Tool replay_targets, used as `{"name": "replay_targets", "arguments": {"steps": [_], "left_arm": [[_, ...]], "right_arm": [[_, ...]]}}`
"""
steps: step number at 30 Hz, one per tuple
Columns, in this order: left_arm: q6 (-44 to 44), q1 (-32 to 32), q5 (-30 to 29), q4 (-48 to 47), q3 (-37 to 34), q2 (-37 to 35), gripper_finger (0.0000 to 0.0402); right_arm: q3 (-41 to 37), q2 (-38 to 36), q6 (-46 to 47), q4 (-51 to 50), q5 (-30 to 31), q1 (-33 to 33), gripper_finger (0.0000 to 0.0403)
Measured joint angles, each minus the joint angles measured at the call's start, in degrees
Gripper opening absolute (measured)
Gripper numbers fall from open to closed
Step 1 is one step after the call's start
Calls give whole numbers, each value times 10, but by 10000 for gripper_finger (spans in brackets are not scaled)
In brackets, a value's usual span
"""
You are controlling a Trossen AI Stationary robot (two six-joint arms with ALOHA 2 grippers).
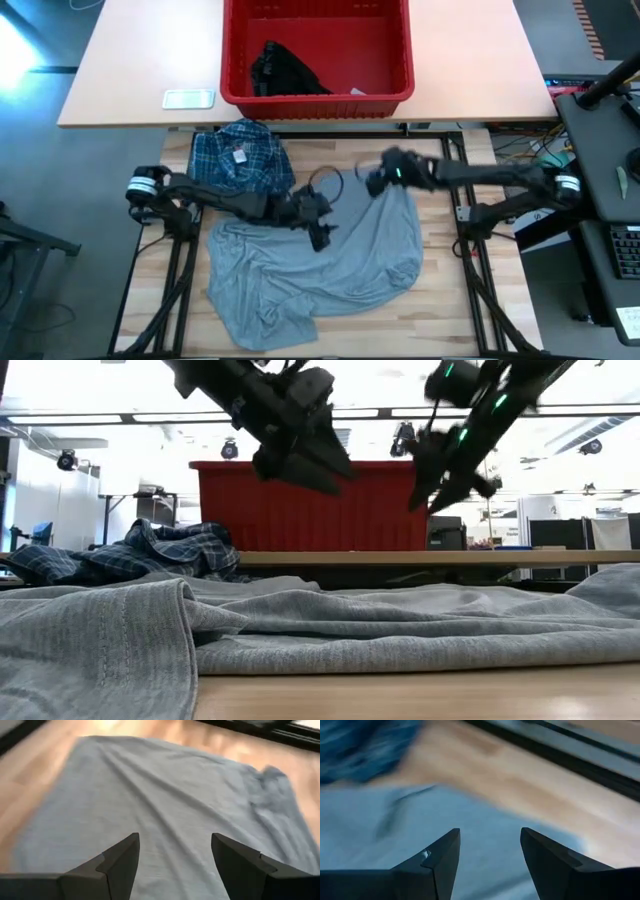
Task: Fold Laundry from Bin
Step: Fold the gray shirt
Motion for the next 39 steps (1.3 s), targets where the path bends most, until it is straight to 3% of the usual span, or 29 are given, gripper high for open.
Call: {"name": "replay_targets", "arguments": {"steps": [8, 15, 20, 28, 34, 39], "left_arm": [[-36, -47, 1, 27, 0, 9, 231], [-120, -57, 16, 18, 0, -6, 231], [-177, -64, 40, -2, 0, -23, 255], [-156, -63, 29, -77, 0, -51, 316], [-131, -93, 33, -76, -12, -40, 318], [-91, -143, 16, -50, -15, -21, 316]], "right_arm": [[-18, -23, 109, -35, 43, 323, 203], [6, 11, 190, -116, 34, 477, 203], [63, 58, 195, -193, 1, 527, 203], [207, 156, 196, -289, -3, 549, 203], [283, 224, 212, -346, -5, 553, 203], [335, 254, 255, -413, -47, 558, 204]]}}
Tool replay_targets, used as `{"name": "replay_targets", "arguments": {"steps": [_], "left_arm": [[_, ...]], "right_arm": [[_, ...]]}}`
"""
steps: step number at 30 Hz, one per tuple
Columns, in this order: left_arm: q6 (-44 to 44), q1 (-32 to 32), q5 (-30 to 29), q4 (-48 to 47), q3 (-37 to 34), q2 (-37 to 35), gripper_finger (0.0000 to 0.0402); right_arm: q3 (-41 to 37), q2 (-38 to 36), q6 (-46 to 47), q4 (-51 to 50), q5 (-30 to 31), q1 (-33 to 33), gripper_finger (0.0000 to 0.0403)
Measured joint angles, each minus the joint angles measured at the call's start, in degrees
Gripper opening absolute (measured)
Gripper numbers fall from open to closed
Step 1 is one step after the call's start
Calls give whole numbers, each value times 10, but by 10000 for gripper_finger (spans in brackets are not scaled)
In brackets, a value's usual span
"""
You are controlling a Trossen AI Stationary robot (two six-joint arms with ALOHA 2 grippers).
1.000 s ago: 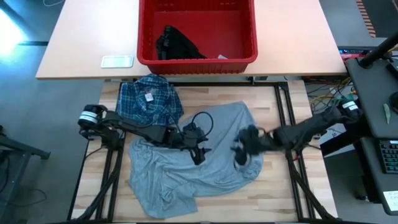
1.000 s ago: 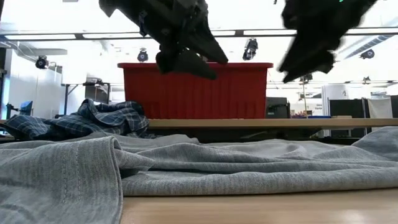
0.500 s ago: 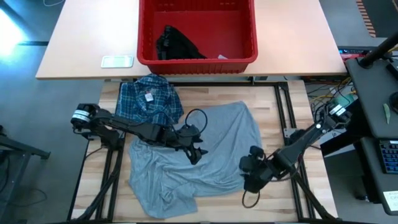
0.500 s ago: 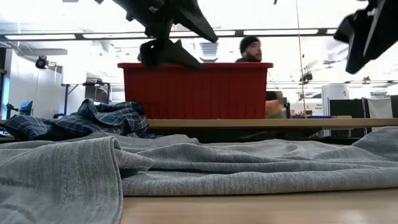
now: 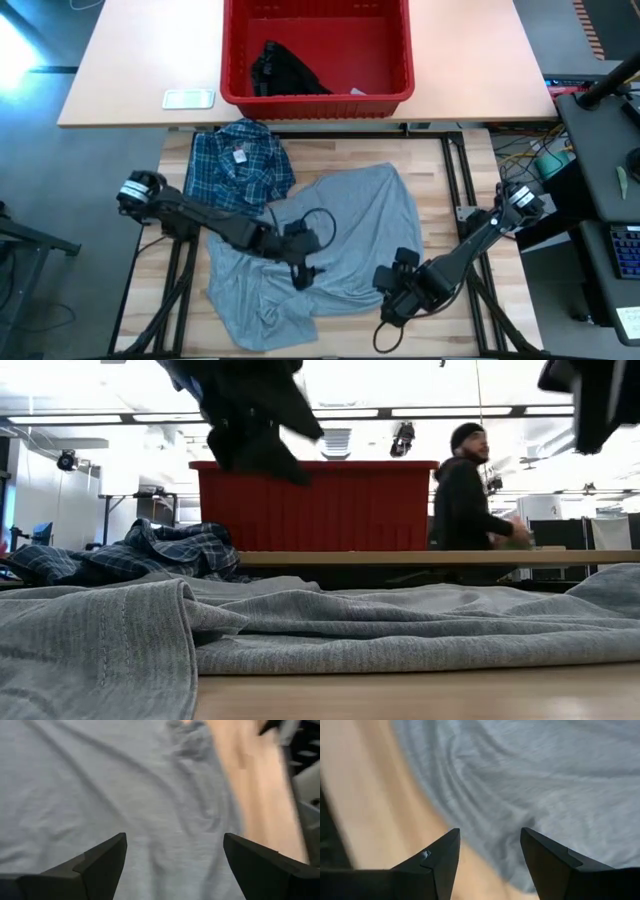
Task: Fold Laundry from Bin
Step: Fold the gray shirt
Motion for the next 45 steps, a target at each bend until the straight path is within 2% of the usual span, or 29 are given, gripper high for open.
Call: {"name": "replay_targets", "arguments": {"steps": [3, 8, 13, 17, 23, 27, 32, 35, 41, 45], "left_arm": [[-1, -24, -1, 23, 5, 4, 316], [3, -38, -2, 40, 13, 5, 316], [75, -56, -3, 60, 13, 24, 316], [98, -61, -2, 121, 13, 50, 316], [95, -59, -3, 190, 33, 100, 316], [103, -65, 15, 186, 79, 151, 316], [120, -79, 18, 116, 160, 209, 316], [119, -78, 26, 119, 189, 234, 316], [112, -69, 12, 137, 200, 246, 316], [107, -70, -11, 144, 184, 246, 316]], "right_arm": [[25, 3, 6, -9, -18, 4, 217], [27, 6, 53, -27, -39, 24, 266], [32, 22, 130, -59, -70, 82, 297], [55, 34, 126, -85, -115, 95, 299], [57, 41, 87, -110, -117, 97, 298], [39, 42, 99, -100, -117, 101, 293], [33, 42, 103, -97, -113, 103, 286], [33, 42, 106, -91, -95, 103, 286], [29, 53, 107, -79, -57, 107, 293], [10, 54, 122, -71, -55, 112, 290]]}}
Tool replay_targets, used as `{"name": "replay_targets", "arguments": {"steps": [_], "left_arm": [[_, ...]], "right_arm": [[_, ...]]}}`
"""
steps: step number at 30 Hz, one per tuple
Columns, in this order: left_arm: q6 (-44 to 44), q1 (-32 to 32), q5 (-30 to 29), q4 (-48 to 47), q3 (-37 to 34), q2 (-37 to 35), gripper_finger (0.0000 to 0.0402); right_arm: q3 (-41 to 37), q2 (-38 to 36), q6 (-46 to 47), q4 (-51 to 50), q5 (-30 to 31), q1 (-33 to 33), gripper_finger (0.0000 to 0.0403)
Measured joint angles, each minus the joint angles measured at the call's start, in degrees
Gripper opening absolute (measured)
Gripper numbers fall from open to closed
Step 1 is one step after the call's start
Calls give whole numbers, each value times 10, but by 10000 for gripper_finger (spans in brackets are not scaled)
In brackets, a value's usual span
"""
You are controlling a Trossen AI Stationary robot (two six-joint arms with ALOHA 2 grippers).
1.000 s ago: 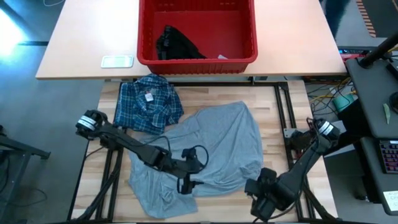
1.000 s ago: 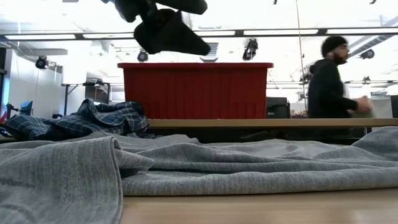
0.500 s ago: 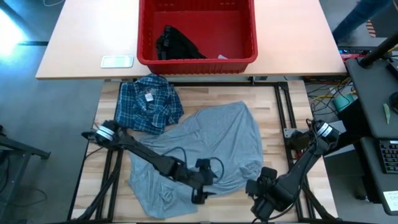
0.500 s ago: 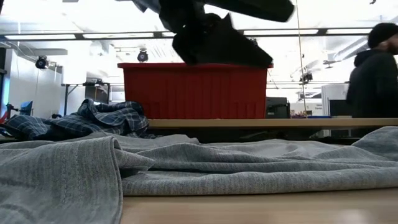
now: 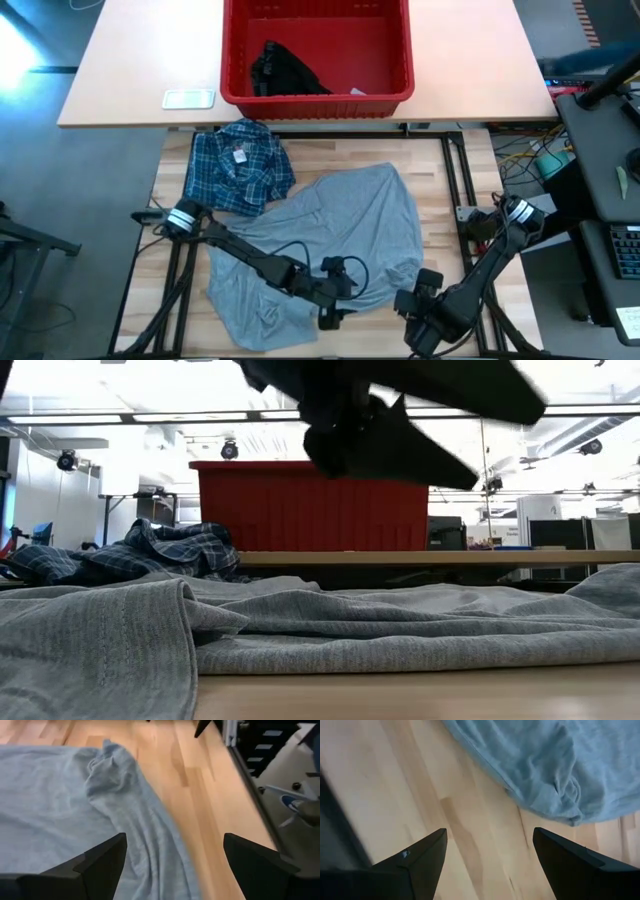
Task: Fold Laundry from Bin
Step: Fold the gray shirt
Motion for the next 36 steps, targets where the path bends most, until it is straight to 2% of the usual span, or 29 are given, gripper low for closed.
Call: {"name": "replay_targets", "arguments": {"steps": [4, 10, 15, 19, 22, 26, 29, 32, 34, 36], "left_arm": [[-6, 0, -13, 4, -17, 11, 316], [-47, -11, 12, -26, -13, 49, 311], [-86, -31, 13, -33, -31, 42, 310], [-123, -47, 11, -48, -63, 19, 310], [-144, -58, 3, -66, -92, -9, 310], [-153, -61, 3, -66, -127, -51, 310], [-151, -62, 10, -65, -148, -77, 310], [-151, -64, 14, -64, -159, -94, 310], [-145, -64, 13, -42, -160, -97, 310], [-140, -60, 14, -8, -157, -90, 310]], "right_arm": [[-30, 0, 2, 3, 23, -3, 284], [-106, 0, -83, 52, 44, -34, 256], [-136, 0, -173, 158, 43, -68, 194], [-181, 0, -182, 208, 38, -77, 135], [-195, 0, -176, 258, -1, -84, 88], [-188, 0, -166, 309, -90, -80, 21], [-156, 0, -139, 317, -151, -71, 14], [-110, 0, -97, 356, -183, -67, 14], [-84, 0, -65, 412, -196, -65, 23], [-69, -1, -35, 418, -229, -65, 46]]}}
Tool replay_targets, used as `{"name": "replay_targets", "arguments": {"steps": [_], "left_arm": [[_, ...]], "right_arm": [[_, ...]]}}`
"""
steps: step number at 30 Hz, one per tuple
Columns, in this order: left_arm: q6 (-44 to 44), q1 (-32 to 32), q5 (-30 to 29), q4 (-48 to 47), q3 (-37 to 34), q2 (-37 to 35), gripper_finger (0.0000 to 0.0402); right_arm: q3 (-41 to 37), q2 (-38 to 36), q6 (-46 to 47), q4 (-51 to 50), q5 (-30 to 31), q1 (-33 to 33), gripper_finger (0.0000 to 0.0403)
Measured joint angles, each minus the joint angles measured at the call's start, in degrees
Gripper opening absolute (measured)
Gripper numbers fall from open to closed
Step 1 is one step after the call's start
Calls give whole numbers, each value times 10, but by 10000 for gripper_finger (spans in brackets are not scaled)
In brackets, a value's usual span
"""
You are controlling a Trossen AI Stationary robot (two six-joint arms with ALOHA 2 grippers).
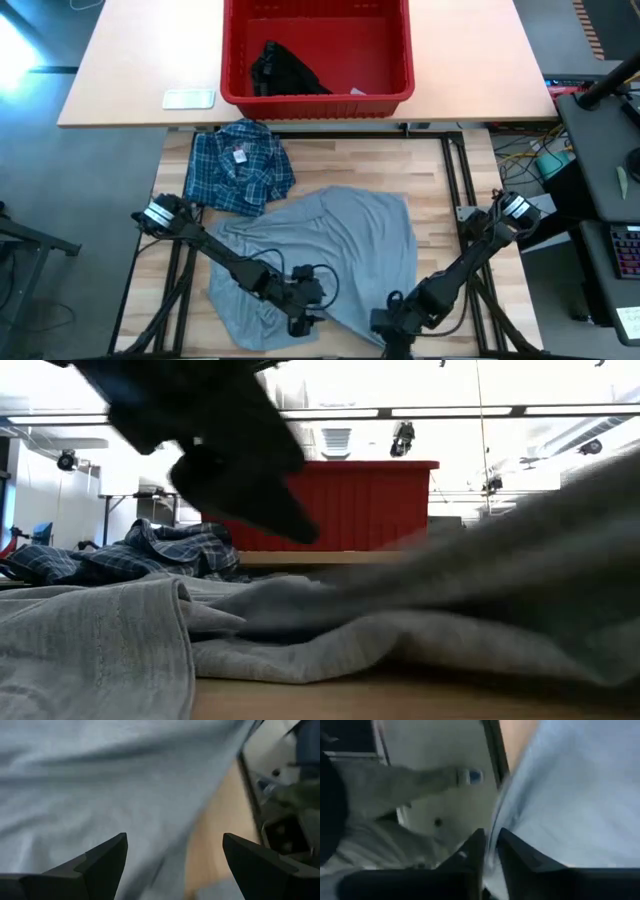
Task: Fold Laundry from Bin
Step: Fold the gray shirt
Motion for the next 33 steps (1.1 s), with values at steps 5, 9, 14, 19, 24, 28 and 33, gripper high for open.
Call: {"name": "replay_targets", "arguments": {"steps": [5, 9, 14, 19, 24, 28, 33], "left_arm": [[6, 6, 3, 27, 51, 49, 310], [3, 6, 32, -37, 92, 85, 310], [-18, -9, 43, -103, 93, 89, 310], [-56, -43, 40, -144, 84, 73, 310], [-97, -70, 34, -152, 80, 68, 310], [-124, -84, 34, -153, 68, 64, 310], [-136, -88, 36, -157, 65, 62, 310]], "right_arm": [[4, -12, 24, -149, -15, -6, 146], [-7, -15, -18, -232, 41, -20, 227], [-85, -24, -76, -297, 124, -105, 261], [-169, -66, -142, -273, 145, -233, 229], [-212, -140, -193, -262, 153, -338, 143], [-284, -167, -219, -216, 143, -428, 37], [-326, -164, -258, -177, 151, -509, 11]]}}
